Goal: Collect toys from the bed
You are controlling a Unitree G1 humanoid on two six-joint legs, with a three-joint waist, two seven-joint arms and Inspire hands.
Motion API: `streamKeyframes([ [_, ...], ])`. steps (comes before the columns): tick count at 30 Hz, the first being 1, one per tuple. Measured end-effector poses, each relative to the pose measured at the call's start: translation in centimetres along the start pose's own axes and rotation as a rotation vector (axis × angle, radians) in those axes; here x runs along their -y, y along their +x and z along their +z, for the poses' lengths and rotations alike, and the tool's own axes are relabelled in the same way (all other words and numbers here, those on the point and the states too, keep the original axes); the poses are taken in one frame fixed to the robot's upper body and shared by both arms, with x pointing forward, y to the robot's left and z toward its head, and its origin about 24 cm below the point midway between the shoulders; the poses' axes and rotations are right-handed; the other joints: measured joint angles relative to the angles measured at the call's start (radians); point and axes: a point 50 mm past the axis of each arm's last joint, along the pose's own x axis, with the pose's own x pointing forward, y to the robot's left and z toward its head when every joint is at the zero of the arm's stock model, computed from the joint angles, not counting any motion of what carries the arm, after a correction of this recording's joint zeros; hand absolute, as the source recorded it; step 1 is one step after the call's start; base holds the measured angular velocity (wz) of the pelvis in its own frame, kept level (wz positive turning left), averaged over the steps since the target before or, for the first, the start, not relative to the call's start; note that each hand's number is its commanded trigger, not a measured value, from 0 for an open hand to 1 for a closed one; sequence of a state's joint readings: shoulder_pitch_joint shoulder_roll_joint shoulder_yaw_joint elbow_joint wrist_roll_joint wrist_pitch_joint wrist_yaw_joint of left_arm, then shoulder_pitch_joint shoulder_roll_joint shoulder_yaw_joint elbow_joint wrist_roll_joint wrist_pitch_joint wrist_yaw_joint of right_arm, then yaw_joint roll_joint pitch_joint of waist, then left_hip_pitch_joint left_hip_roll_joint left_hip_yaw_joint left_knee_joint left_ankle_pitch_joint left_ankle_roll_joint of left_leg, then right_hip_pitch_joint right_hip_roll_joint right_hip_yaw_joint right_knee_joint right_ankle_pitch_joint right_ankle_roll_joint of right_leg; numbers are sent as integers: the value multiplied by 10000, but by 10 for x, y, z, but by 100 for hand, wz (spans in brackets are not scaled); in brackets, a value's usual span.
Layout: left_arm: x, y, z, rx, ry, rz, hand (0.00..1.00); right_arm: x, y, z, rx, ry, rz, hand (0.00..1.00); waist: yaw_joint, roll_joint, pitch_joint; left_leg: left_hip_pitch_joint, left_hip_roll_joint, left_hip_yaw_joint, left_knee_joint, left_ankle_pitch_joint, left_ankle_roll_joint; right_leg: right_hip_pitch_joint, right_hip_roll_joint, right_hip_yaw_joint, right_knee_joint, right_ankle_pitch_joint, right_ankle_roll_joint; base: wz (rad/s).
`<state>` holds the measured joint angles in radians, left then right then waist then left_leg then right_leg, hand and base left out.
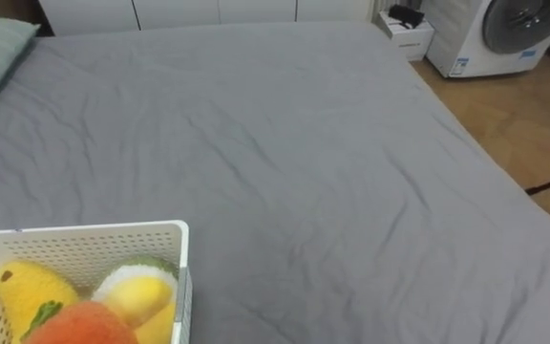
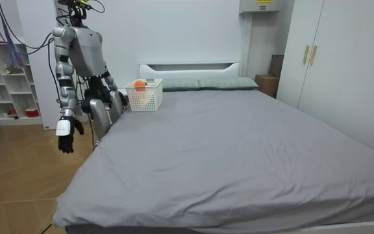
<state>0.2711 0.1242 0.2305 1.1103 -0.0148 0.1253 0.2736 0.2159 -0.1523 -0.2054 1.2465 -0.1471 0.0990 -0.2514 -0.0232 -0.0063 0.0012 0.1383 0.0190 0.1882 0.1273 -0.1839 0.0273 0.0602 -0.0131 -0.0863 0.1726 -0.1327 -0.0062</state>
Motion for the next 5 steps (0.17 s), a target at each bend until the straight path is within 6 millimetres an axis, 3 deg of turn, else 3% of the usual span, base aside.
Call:
streamKeyframes([
  [5,3,-1,-1,-107,195,-83,0,-11,-2,2,-157,-1009,852,0,29,49,-7,82,-9,-42,70,-75,-44,100,-3,8,6,1,6,0],
])
